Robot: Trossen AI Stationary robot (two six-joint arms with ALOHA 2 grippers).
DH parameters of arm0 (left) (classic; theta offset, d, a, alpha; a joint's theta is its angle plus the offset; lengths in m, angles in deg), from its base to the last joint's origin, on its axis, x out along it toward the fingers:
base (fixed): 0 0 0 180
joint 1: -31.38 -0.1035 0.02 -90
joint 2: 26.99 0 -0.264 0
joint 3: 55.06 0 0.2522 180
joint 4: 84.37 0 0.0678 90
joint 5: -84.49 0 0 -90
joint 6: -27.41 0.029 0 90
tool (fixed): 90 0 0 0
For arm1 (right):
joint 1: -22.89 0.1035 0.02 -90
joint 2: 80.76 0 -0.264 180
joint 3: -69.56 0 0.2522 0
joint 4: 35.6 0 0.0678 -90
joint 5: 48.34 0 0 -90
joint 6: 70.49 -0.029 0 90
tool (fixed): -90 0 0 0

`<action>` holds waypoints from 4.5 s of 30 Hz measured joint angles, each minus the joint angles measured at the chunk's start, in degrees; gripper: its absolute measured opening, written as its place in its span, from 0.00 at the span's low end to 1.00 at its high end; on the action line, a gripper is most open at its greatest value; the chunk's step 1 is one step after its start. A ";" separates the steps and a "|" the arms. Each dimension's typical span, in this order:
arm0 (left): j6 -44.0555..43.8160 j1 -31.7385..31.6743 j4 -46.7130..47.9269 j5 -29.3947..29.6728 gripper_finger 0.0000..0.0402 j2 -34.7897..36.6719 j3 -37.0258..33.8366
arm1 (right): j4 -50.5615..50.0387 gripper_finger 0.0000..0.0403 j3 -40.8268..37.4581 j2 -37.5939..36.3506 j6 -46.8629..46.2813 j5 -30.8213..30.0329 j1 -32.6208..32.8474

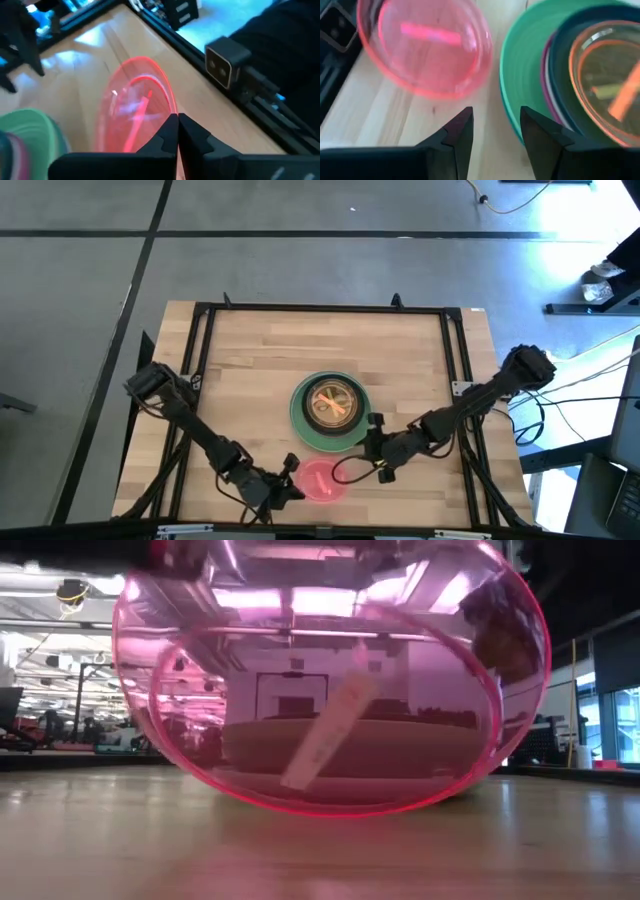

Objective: Stack plastic plates
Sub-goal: Stack the light pink plate on top of the orange plate

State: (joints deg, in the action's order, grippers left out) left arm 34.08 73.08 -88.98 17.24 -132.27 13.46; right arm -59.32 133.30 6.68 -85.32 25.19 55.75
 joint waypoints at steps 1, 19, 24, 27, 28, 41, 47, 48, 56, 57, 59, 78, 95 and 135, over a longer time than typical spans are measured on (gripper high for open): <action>0.00 0.11 0.51 0.83 0.00 0.65 0.00 | -3.65 0.38 1.36 -0.68 -0.34 -0.50 0.26; 11.90 -2.68 1.03 12.53 0.00 11.68 0.00 | -15.76 0.38 6.55 -5.27 1.42 -21.62 2.27; 14.66 -7.12 1.41 11.78 0.00 11.61 -0.02 | -15.69 0.38 6.51 -5.25 1.34 -22.08 0.64; 11.72 -9.04 1.56 9.24 0.00 11.59 -0.02 | -15.82 0.38 6.51 -5.25 1.24 -21.03 -0.04; 10.17 -9.28 1.93 8.20 0.00 11.59 -0.02 | -15.90 0.38 6.51 -5.23 1.07 -20.55 -0.07; -19.82 -9.27 17.02 -2.75 0.09 11.59 -0.02 | -15.93 0.38 6.51 -5.21 0.47 -19.98 0.11; -40.22 -8.84 24.75 -10.87 0.23 11.59 -0.02 | -15.82 0.38 6.51 -5.21 -0.06 -19.98 0.11; -42.93 -8.52 26.27 -10.86 0.25 11.59 -0.02 | -15.77 0.38 6.51 -5.12 -0.18 -19.98 0.11; -55.07 -5.93 33.90 -8.42 0.26 11.15 -0.02 | -15.60 0.38 6.49 -4.07 -0.30 -19.96 0.11; -55.82 -5.73 33.88 -7.97 0.25 10.84 -0.02 | -15.46 0.38 6.49 -3.92 -0.32 -19.98 0.11; -56.65 -5.35 34.13 -7.79 0.25 9.89 -0.02 | -15.54 0.38 6.49 -3.82 -0.26 -20.00 0.11; -60.15 -7.17 34.03 -11.34 0.25 4.29 -0.02 | -15.45 0.38 6.49 -3.81 -0.15 -19.98 0.11; -58.58 -7.01 33.38 -12.24 0.25 3.32 -0.02 | -15.47 0.38 6.49 -3.81 -0.11 -19.98 0.11; -34.78 -11.40 32.67 -0.21 0.00 14.93 -0.08 | -15.51 0.38 6.49 -3.83 0.13 -20.22 0.11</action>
State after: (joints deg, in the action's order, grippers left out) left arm -0.70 61.67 -56.31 17.03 -117.34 13.37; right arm -74.83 139.79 2.85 -85.20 4.97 55.86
